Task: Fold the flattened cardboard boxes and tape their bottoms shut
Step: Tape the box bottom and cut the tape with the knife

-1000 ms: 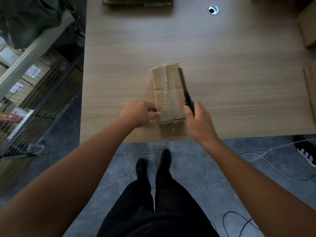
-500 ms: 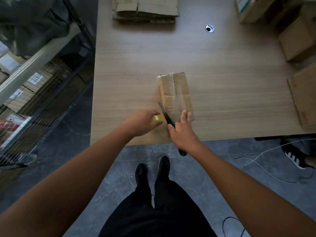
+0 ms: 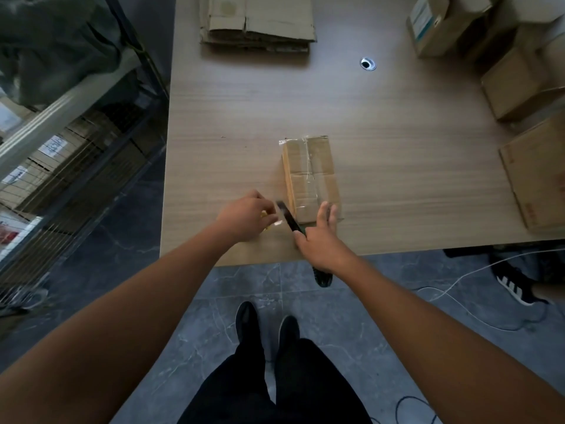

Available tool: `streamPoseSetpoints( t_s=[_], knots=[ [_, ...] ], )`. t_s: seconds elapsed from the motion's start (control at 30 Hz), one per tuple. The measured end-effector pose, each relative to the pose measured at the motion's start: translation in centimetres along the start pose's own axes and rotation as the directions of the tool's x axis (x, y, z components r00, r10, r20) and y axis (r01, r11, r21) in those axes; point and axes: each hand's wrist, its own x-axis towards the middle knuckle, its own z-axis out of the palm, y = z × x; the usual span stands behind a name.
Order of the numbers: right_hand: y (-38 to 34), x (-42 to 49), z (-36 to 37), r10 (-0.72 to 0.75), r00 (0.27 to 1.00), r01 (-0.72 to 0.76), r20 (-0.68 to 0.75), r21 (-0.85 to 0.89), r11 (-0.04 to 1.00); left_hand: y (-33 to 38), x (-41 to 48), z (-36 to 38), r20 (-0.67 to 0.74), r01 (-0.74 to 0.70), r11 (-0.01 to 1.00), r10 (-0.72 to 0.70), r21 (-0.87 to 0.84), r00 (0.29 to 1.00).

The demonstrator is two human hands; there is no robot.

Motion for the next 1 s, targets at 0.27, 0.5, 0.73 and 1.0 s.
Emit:
streamPoseSetpoints(
  t_s=[0.27,0.5,0.73,1.0],
  knots=[
    [1.5,-1.0,-0.2,-0.114,0.991,0.121,-0.064,0.117,0.986,1.2,-5.0,0.4,-0.193,0.003,1.000,-0.005,-0.008,0.981],
    [3.9,-4.0,-0.7,-0.184,0.878,0.207,-0.442,0.002,0.978,0.6,-12.1,0.4,-0.295,0.106,0.988,-0.069,0.112,0.953],
    [0.3,-5.5,1.9,-0.288,0.908,0.333,-0.304,0.106,0.937,-2.9,-16.4,1.4,-0.418,0.321,0.915,-0.200,0.245,0.886],
    [-4.7,-1.2,6.1,-0.259,0.919,0.292,-0.298,0.071,0.954,-8.8,-13.4,3.7,-0.373,0.192,0.895,-0.031,0.403,0.927]
  ],
)
